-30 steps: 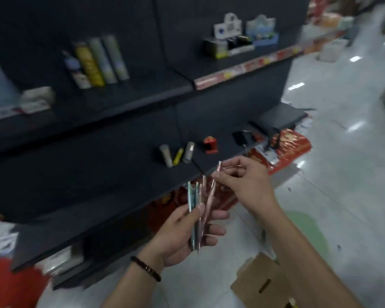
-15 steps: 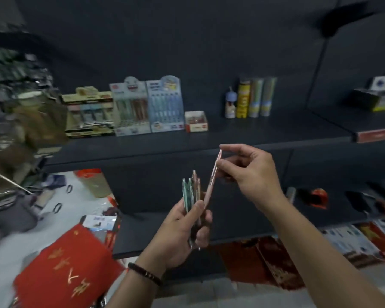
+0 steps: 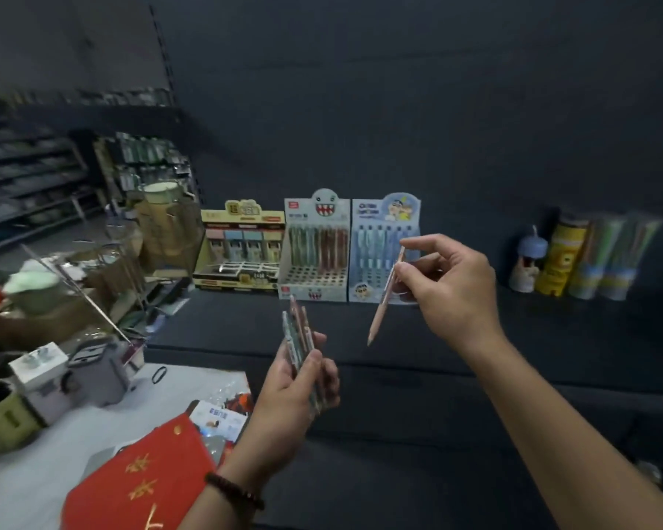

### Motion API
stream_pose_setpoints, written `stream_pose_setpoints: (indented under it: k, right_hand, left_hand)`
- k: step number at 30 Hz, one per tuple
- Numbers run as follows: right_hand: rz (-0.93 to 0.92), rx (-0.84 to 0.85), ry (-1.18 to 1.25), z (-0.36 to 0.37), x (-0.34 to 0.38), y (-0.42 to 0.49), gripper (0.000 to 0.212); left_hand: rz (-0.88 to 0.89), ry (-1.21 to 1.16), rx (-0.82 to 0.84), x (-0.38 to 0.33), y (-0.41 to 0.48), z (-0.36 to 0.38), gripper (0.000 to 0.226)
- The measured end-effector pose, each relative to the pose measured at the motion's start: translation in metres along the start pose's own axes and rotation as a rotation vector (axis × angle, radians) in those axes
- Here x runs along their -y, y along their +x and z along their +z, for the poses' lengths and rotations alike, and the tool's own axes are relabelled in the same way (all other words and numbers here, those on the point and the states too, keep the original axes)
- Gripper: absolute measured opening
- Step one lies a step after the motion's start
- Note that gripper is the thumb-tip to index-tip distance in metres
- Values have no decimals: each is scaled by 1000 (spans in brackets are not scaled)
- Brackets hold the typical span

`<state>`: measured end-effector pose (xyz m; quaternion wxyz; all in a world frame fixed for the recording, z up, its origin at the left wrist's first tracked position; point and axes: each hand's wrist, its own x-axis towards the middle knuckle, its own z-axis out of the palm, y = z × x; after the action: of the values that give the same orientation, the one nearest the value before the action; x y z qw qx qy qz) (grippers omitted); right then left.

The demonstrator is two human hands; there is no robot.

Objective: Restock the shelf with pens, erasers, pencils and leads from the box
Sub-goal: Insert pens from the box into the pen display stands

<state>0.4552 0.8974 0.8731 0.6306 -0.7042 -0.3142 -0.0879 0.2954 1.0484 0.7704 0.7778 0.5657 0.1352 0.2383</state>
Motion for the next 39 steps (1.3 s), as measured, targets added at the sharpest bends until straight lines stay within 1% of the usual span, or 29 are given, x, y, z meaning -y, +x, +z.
stream_pose_setpoints:
  k: [5, 7, 10, 12, 14, 16, 18, 22, 26, 32, 36, 39]
  right_hand:
    - [-120, 25, -113, 46, -27, 79, 21]
    - [-130, 19, -128, 64, -40, 103, 18]
    - [-143, -7, -169, 86, -60, 128, 15]
    - [-152, -24, -205, 97, -71, 140, 14]
    - [-144, -46, -265, 111, -82, 153, 13]
    - [-123, -77, -323, 125, -90, 162, 12]
    - [-117, -114, -367, 139, -93, 171, 9]
    - [-119, -125, -476, 160, -97, 187, 5]
    - [-99, -140, -547, 172, -110, 196, 7]
    - [-79, -98, -622, 182, -119, 203, 9]
    - [-28, 13, -746, 186, -125, 202, 11]
    - [21, 61, -791, 184, -124, 203, 10]
  left_hand:
    - [-7, 102, -5, -19, 67, -19, 23]
    - [-15, 154, -34, -21, 92, -31, 25]
    - [0, 250, -49, -20, 122, -50, 19]
    - [7, 265, -45, -24, 143, -57, 16]
    - [5, 231, -12, -26, 168, -67, 21]
    - [-5, 159, 66, -31, 190, -76, 25]
    - [-23, 120, 139, -36, 209, -84, 25]
    - [-101, 113, 239, -36, 243, -93, 22]
    - [-171, 64, 311, -23, 261, -100, 26]
    - [-177, 33, 355, -15, 264, -108, 35]
    - [-167, 43, 375, -13, 263, -108, 36]
    - [-138, 26, 363, -12, 264, -108, 35]
